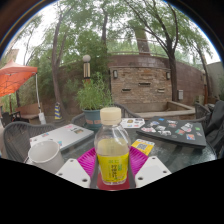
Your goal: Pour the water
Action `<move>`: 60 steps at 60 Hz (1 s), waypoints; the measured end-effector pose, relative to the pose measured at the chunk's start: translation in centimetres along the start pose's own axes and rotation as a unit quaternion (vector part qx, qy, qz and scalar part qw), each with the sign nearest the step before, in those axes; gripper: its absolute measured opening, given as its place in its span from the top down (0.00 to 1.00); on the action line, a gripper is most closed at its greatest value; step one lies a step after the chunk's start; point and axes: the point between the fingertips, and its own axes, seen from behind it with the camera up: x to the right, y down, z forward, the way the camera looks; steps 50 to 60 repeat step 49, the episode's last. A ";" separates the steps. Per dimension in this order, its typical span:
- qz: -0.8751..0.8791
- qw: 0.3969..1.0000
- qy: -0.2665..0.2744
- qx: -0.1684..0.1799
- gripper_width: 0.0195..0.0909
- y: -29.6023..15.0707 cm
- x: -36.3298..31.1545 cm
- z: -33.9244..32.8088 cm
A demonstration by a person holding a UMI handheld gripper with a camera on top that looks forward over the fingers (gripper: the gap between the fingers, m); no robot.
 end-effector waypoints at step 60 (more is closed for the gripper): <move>-0.041 0.993 0.082 -0.079 0.10 -8.8 -8.6 -23.5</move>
